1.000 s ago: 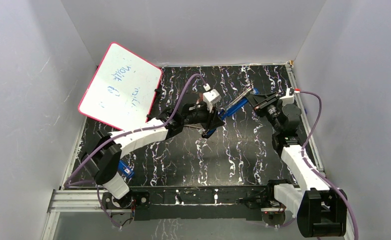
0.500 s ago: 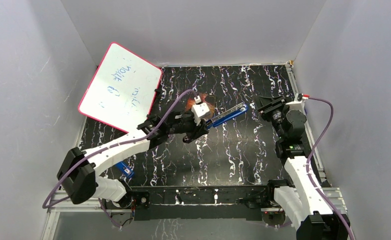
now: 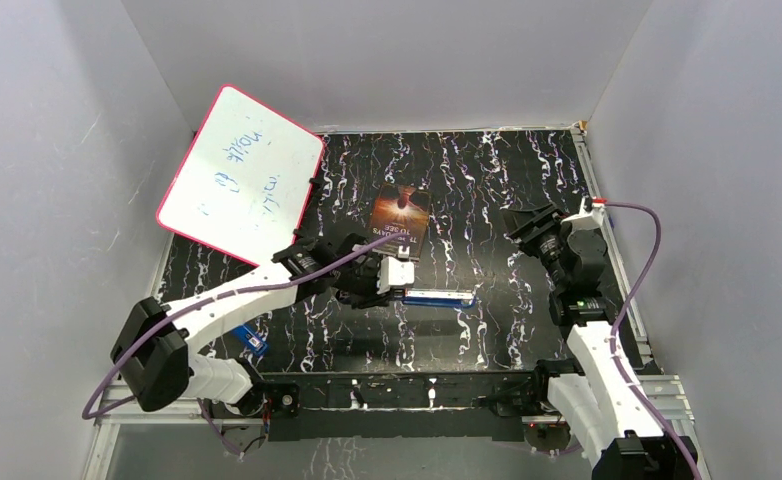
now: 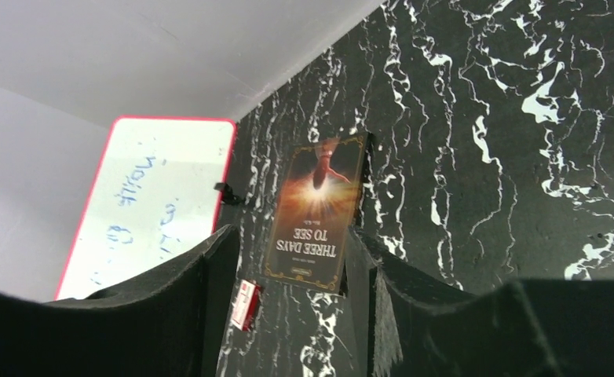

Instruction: Load the staples into the stapler

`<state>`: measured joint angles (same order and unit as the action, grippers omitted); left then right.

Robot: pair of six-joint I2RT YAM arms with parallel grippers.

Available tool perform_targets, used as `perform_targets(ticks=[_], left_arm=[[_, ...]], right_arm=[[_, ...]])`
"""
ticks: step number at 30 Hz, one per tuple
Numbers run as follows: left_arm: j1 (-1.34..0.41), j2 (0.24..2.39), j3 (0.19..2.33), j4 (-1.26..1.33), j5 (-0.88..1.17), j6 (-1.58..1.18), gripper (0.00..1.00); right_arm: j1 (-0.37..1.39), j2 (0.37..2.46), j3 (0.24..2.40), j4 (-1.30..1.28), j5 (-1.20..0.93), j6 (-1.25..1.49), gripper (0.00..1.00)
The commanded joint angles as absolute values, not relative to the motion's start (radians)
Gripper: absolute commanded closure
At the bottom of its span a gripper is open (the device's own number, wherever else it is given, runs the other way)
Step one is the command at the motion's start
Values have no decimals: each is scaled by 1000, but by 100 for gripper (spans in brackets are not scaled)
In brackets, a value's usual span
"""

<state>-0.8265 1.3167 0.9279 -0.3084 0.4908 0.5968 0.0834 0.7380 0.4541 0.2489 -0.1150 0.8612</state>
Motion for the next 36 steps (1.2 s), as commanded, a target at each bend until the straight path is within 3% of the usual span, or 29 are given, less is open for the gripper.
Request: perform_targets(ticks=[1,18,24,28,36], left_arm=[[-822,1336,937,-412,602,761,100],[-735,1557,982,-411,579,858,100],[-724,1586,961,-320,552,830,88],[-719,1605,970,-285,548,818,76],[-707,1618,964,-283,539,816,66]], right_arm=[[81,760,471,257,-174,771,38],[82,913,538,245,-435,617,27],[83,940,538,246,-463,595,25],[83,954,536,238,-472,577,25],[83,954,529,234,-428,578,24]])
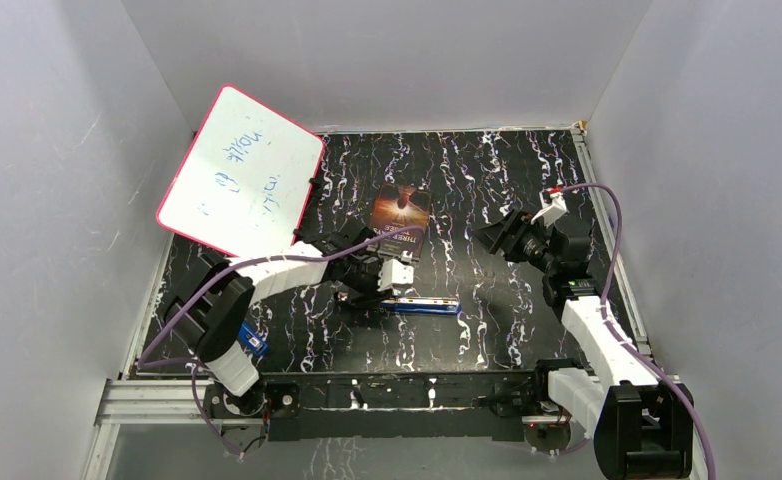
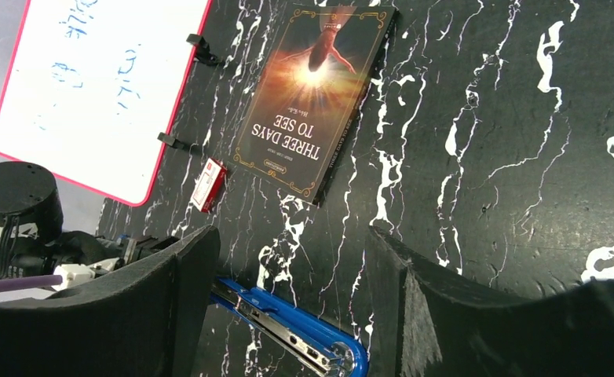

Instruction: Load the staples into the stapler

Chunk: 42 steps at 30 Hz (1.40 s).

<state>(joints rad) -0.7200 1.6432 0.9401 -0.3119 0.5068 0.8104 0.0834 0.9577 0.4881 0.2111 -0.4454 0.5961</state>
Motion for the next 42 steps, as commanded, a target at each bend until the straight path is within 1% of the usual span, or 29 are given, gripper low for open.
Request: perform_targets(ticks=[1,2,3,4,8,11,13,16,21,25,27,28,29,30,34,37,40,42], left_arm=[[-706,1614,963,-283,541,815,62],[-705,1611,963,-285,540,815,61],[-703,1608,964,-288,541,816,54],[-703,1604,965,-290,544,814,52],[-687,1543,960,-246,565,756,51],[-660,1462,922,-118,542,633,50],[-649,1404,890,-14,455,515,48],[-639,1373,889,53,240,332,35],[-622,1408,993,-119,5,162,29],[-609,1479,1021,-194,-149,81,24],[-597,1508,1026,-221,-187,59,23],[-588,1514,1025,-225,-185,48,18],[-580,1521,1022,-223,-176,42,6],[-572,1528,1022,-221,-167,37,2],[-523,1568,1025,-206,-84,-1,2],[-501,1609,1033,-196,-59,-19,2],[-490,1653,1058,-209,-41,-31,4],[-483,1677,1072,-219,-41,-38,8]], right_arm=[[84,955,527,236,-424,578,24],[84,958,525,239,-423,578,24],[83,959,525,242,-423,578,24],[83,961,526,243,-423,576,24],[83,964,532,242,-429,564,23],[84,967,540,237,-428,557,23],[83,974,546,223,-428,551,23],[83,986,552,205,-427,544,23],[88,1003,566,174,-414,531,22],[99,1015,579,156,-403,517,21],[103,1017,582,153,-398,511,21],[104,1017,582,152,-397,510,21],[104,1018,581,151,-395,508,21],[105,1019,580,152,-396,507,20],[107,1026,581,150,-403,501,20],[109,1018,576,148,-394,500,20],[109,1013,570,148,-394,499,20],[109,1015,568,147,-395,500,20]])
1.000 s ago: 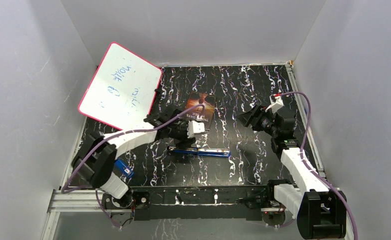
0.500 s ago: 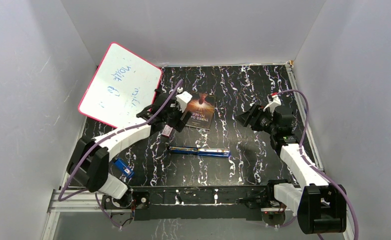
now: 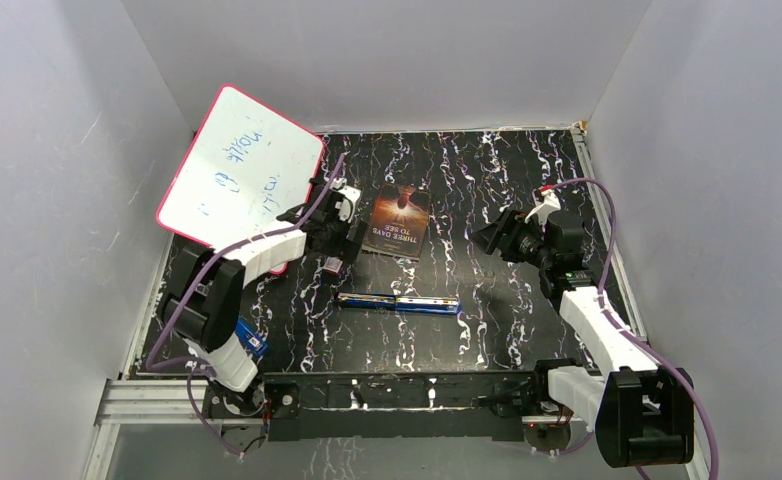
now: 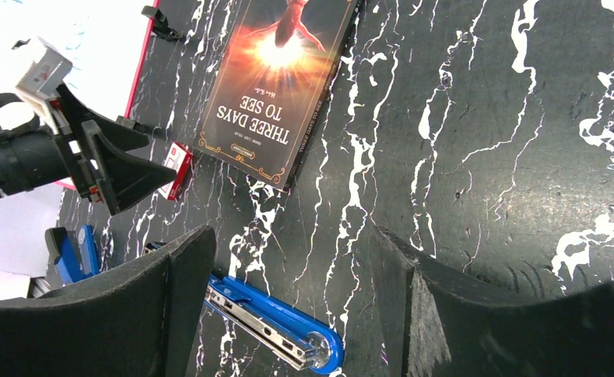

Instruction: Load the staples into the stapler

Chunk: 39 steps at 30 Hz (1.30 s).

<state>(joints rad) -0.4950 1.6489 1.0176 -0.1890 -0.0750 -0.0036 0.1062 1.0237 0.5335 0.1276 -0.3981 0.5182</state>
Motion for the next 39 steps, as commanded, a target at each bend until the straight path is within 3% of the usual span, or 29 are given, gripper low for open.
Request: perform_targets(ticks=[1,5,21,28,39], left_arm=[[-481,1688,1078,-227,-45,-42,10],[-471,1716,1097,-249,-49,-52,19],[-459,1759,1095,-282,-43,-78,32],[-456,1773,1098,-293,-5,-76,49],[-456,1766,1118,-319,5,-63,62]], right_arm=[[108,1015,567,148,-396,500,20],[109,1018,565,152,-398,502,20],[109,1017,570,147,-400,502,20],[108,1008,571,141,-394,502,20],[109,975,572,115,-372,508,20]])
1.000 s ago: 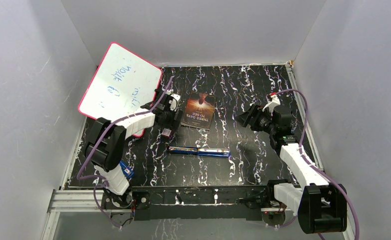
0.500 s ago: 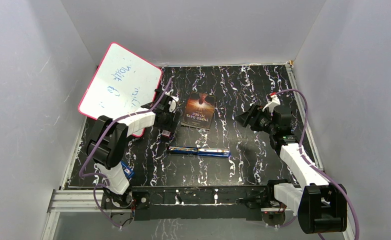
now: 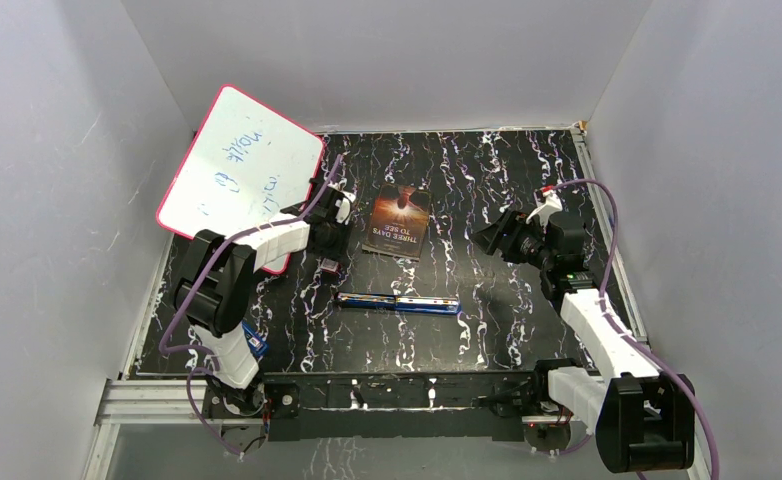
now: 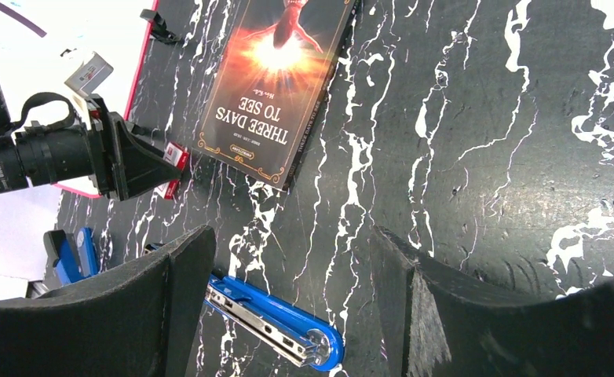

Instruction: Load the staples into the stapler

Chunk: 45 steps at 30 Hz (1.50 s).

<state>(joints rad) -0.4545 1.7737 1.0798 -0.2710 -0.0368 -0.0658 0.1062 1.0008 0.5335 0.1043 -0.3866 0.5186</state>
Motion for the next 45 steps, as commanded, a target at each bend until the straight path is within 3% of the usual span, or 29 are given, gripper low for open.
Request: perform_targets(ticks=[1,12,26,39,42,45], left_arm=[[-456,1761,1127,-324,10,-58,63],[-563,1786,1316,-374,-11,35,65],[-738,2199,1870,-391,112,161,65],[-847,2398,2055,-391,244,248,62],[-855,2408,2065,-391,265,264,56],[-857,2404,2063,-391,270,270,39]], right_arm=[[108,972,575,110,-369,508,20],[109,885,602,58,-311,528,20],[108,668,637,-110,-130,536,20],[109,548,634,-246,-77,555,20],[109,534,630,-257,-75,556,20],[109,523,623,-257,-67,546,20]])
